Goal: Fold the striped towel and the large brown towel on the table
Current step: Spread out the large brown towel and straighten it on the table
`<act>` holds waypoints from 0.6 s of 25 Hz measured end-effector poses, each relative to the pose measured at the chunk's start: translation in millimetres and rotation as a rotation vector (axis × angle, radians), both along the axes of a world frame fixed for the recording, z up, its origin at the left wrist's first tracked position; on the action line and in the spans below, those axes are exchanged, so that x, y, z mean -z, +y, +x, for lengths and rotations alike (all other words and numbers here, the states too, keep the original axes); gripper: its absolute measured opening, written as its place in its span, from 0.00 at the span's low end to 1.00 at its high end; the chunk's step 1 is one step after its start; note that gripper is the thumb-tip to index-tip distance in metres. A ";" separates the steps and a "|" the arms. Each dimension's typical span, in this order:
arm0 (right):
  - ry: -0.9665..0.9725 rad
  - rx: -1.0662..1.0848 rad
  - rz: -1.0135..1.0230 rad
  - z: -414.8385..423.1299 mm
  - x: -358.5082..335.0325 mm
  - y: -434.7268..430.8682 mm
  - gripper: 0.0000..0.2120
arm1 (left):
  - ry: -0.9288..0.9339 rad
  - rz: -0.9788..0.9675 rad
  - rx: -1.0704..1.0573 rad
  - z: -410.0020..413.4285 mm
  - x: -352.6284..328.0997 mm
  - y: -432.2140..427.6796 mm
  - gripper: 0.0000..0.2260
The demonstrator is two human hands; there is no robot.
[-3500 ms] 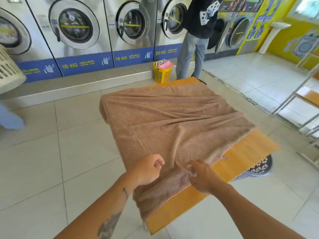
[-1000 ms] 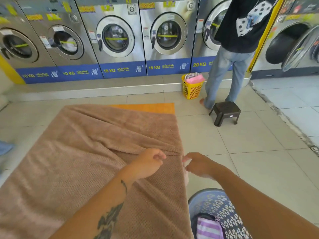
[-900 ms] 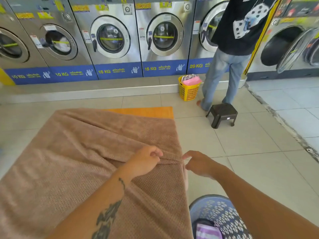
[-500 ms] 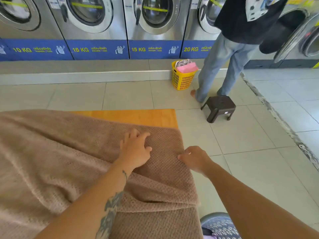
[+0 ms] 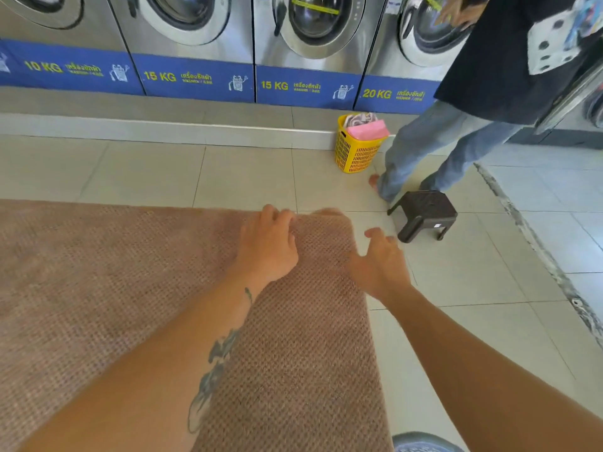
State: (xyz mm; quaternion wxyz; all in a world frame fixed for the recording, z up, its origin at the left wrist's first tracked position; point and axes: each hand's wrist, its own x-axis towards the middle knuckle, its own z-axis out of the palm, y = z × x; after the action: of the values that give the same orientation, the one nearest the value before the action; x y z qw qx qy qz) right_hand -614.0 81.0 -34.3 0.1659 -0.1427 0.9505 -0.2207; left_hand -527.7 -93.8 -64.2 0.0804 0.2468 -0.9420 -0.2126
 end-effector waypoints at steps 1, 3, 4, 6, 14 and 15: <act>-0.032 -0.043 0.028 12.9 5.9 6.8 0.27 | -0.024 -0.034 0.011 11.0 4.9 5.8 0.16; -0.100 -0.118 0.057 37.8 16.5 21.8 0.29 | -0.020 -0.061 0.021 34.9 12.8 17.7 0.15; -0.111 -0.131 0.053 47.3 19.1 29.0 0.30 | -0.010 -0.059 0.012 46.7 14.5 23.0 0.14; -0.089 -0.134 0.028 61.8 19.1 44.6 0.29 | 0.007 -0.050 -0.004 75.3 14.9 35.9 0.13; -0.082 -0.372 0.089 157.3 -9.3 121.6 0.25 | -0.167 -0.012 -0.181 253.3 9.8 121.2 0.15; -0.096 -0.394 0.084 171.1 -14.8 130.6 0.25 | -0.173 0.007 -0.203 273.0 7.5 132.8 0.14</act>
State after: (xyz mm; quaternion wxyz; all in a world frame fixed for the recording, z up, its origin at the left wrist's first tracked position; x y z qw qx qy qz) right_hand -442.9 211.7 -19.6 0.2569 -0.3080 0.9035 -0.1510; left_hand -254.6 39.0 -71.7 0.0193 0.3583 -0.9150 -0.1844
